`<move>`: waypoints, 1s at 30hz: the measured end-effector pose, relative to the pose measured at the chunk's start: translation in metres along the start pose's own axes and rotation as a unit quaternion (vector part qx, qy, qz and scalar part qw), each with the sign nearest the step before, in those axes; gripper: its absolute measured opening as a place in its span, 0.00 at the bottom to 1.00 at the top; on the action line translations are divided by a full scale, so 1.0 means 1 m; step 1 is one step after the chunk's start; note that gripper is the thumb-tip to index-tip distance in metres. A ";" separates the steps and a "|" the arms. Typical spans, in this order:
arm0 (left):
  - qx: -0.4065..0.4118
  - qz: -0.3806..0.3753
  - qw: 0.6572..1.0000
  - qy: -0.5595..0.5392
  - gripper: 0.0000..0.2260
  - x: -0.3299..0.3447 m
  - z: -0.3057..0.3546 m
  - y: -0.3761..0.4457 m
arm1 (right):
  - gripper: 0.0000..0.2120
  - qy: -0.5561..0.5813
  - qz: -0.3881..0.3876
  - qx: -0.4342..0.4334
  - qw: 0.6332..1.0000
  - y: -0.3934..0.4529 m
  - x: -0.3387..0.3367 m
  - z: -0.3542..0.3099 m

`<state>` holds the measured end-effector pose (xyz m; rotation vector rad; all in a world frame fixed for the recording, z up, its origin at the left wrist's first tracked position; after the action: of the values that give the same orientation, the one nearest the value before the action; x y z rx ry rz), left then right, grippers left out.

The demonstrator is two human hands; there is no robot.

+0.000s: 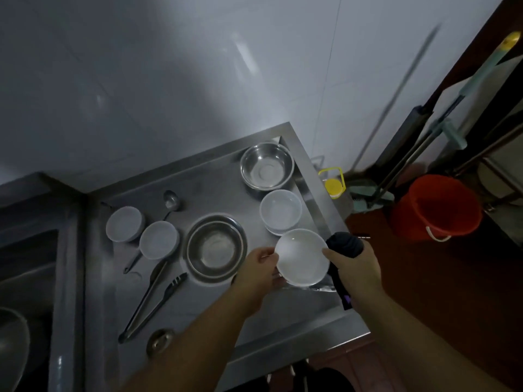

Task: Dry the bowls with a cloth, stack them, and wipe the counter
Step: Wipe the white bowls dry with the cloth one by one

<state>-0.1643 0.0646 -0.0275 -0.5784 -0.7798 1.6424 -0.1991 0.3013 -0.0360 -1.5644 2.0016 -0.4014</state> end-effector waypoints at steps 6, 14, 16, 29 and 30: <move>-0.023 0.040 0.999 0.003 0.07 -0.003 -0.040 0.026 | 0.17 -0.029 -0.007 0.034 0.999 0.014 0.003 0.037; -0.017 0.115 0.991 0.065 0.07 -0.003 -0.065 0.058 | 0.19 -0.104 0.010 0.025 0.994 0.041 0.014 0.067; -0.017 0.125 0.990 0.059 0.09 -0.002 -0.067 0.062 | 0.17 -0.119 0.013 0.006 0.993 0.047 0.015 0.069; 0.001 0.175 0.977 0.120 0.10 -0.001 -0.071 0.078 | 0.24 -0.175 -0.015 -0.051 0.983 0.061 0.028 0.064; 0.002 0.174 0.976 0.130 0.09 -0.001 -0.069 0.077 | 0.24 -0.181 -0.015 -0.050 0.982 0.062 0.028 0.064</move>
<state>-0.1633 0.0677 -0.1313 -0.9466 -0.5010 1.8363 -0.2145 0.2980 -0.1278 -1.5982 1.7398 -0.0227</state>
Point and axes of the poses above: each hand's wrist, its own y-axis towards the middle knuckle, its own x-axis out of the palm, z = x × y, the point moved 6 cm from there along y, towards the middle knuckle, and after that the axes turned 2 degrees about -z, right-handed, at the moved point
